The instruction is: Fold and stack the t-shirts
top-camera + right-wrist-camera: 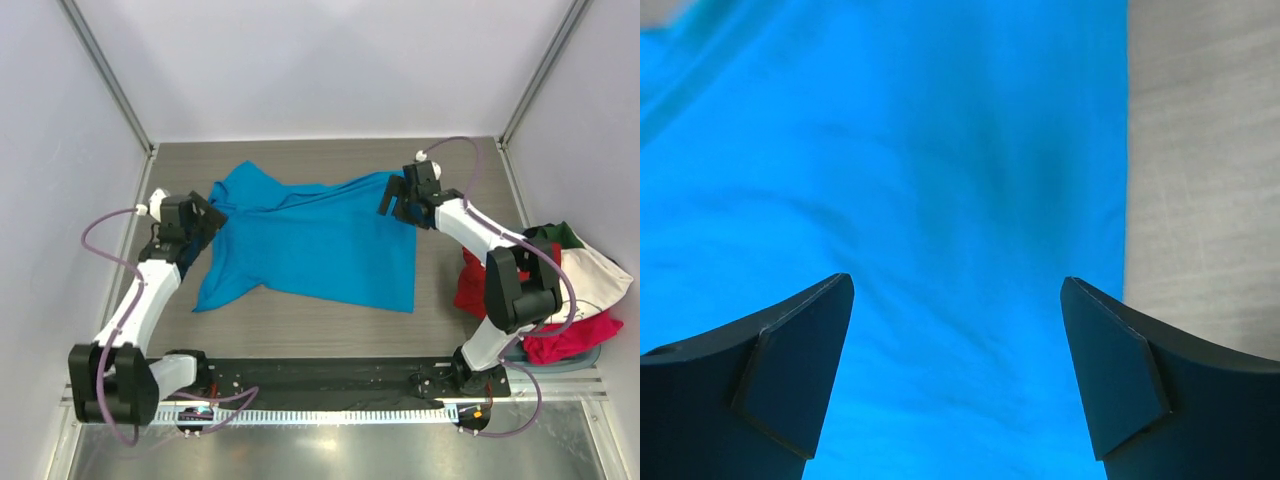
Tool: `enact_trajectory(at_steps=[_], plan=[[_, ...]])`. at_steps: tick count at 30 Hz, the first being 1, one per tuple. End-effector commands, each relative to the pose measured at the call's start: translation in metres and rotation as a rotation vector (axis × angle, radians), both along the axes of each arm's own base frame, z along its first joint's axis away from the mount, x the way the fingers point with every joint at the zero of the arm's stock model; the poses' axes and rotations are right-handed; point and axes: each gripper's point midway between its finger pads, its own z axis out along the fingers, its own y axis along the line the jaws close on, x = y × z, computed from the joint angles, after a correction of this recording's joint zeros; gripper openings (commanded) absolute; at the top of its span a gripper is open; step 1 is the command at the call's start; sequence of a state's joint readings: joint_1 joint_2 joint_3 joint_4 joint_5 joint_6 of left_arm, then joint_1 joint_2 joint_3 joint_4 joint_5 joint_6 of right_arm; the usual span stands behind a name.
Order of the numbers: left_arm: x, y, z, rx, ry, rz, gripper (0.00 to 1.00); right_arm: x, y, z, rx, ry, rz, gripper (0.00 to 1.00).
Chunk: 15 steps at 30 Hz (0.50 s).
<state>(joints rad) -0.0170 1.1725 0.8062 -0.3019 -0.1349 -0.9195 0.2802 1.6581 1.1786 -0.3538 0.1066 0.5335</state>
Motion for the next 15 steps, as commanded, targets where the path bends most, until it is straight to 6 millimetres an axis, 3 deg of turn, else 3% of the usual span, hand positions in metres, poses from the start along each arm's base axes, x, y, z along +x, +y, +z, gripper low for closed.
enact_trajectory(at_steps=[1, 6, 10, 15], plan=[[-0.017, -0.011, 0.008, 0.139, -0.028, -0.049, 0.92, -0.01, -0.013, -0.022, -0.109, 0.046, -0.049, 0.9], [-0.022, -0.045, -0.003, 0.265, -0.048, -0.182, 0.96, -0.014, -0.013, -0.041, -0.19, 0.076, -0.055, 0.86], [-0.021, -0.047, -0.008, 0.288, -0.028, -0.196, 0.96, -0.018, -0.008, -0.066, -0.226, 0.128, -0.036, 0.85], [-0.023, -0.046, -0.012, 0.315, -0.035, -0.197, 0.95, -0.013, -0.006, -0.078, -0.239, 0.154, -0.03, 0.82]])
